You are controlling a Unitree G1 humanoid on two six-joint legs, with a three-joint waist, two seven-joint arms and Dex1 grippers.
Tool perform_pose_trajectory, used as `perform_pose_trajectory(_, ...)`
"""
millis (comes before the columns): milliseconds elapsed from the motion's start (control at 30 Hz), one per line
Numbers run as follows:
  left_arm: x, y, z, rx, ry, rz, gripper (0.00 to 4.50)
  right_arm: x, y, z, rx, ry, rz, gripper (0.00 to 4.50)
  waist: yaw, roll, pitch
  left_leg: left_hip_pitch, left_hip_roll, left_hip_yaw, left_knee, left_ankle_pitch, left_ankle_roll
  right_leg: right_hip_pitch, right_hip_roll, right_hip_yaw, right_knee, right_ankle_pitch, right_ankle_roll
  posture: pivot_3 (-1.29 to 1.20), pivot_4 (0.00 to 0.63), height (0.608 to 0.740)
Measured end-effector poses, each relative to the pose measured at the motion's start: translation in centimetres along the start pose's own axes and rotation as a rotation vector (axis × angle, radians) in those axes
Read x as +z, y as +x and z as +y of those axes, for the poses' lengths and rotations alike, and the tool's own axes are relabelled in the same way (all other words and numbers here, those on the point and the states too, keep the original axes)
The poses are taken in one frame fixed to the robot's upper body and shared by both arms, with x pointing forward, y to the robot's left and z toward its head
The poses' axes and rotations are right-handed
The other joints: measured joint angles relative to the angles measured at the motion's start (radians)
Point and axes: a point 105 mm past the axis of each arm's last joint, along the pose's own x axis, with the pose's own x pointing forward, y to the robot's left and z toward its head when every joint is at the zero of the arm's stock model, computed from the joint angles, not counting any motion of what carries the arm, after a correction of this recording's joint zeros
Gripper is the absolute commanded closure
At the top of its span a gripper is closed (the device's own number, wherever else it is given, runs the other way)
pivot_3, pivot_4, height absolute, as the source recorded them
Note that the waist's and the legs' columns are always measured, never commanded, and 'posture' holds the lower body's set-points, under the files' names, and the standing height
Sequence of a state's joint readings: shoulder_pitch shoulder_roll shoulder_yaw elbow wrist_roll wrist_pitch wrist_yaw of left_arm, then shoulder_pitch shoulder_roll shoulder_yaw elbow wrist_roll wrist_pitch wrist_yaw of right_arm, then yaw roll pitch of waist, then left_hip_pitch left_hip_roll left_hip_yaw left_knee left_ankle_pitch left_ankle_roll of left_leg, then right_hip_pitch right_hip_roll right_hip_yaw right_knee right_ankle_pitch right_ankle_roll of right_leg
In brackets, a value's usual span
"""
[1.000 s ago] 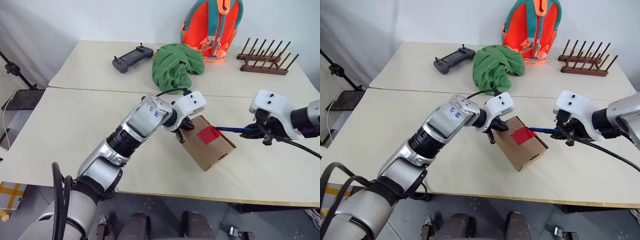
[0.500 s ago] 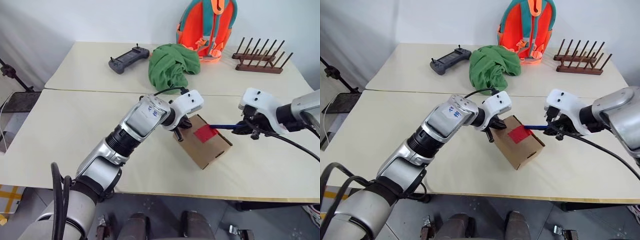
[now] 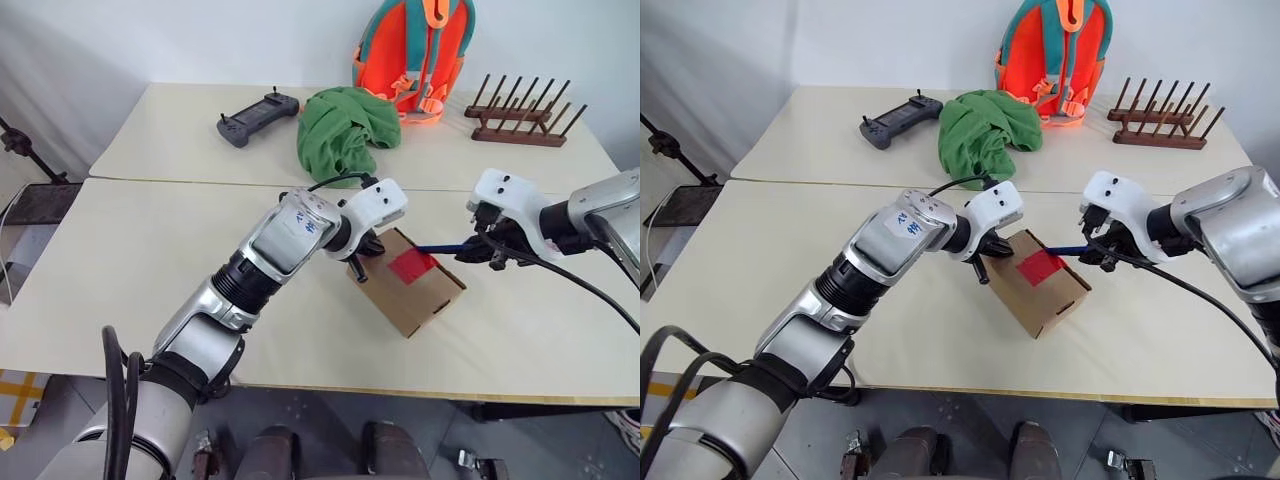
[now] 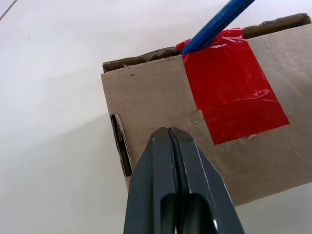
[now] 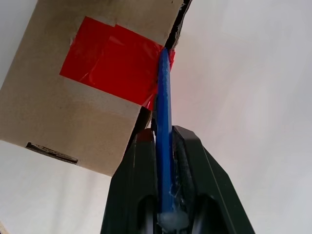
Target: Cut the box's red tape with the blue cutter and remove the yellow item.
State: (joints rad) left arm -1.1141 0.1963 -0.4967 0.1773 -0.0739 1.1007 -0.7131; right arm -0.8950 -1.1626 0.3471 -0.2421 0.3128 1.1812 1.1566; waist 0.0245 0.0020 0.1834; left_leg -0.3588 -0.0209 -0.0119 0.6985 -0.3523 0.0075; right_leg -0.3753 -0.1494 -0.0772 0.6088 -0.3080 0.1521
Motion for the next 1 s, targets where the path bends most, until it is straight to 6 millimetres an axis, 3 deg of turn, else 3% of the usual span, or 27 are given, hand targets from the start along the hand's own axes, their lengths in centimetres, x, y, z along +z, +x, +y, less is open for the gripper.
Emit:
perform_pose_trajectory(367, 0.5, 0.3, -0.5, -0.017, 0.007, -0.018, 4.47, -2.1, -2.5, 1.1, 0.026, -0.034, 0.086, 4.33, 0.007, 0.0, 0.0, -0.009, -0.002, -0.003, -0.001, -0.001, 0.001, -0.002, 0.0, -0.004, -0.006, 0.002, 0.003, 0.0, 0.15, 0.74)
perform_pose_trajectory(700, 0.5, 0.3, -0.4, -0.005, 0.005, -0.017, 4.47, -4.1, -2.4, 2.3, 0.093, -0.035, 0.164, 4.33, 0.007, 0.0, 0.0, -0.009, -0.002, -0.003, -0.001, -0.001, 0.001, -0.002, 0.0, -0.004, -0.009, 0.002, 0.003, 0.0, 0.15, 0.74)
perform_pose_trajectory(1000, 0.5, 0.2, -0.2, 0.005, 0.006, -0.019, 4.47, -3.4, -3.8, 2.1, 0.065, 0.032, 0.066, 4.33, 0.007, 0.0, 0.0, -0.009, -0.001, -0.003, -0.001, -0.001, 0.001, -0.002, 0.0, -0.004, -0.009, 0.002, 0.003, 0.0, 0.15, 0.74)
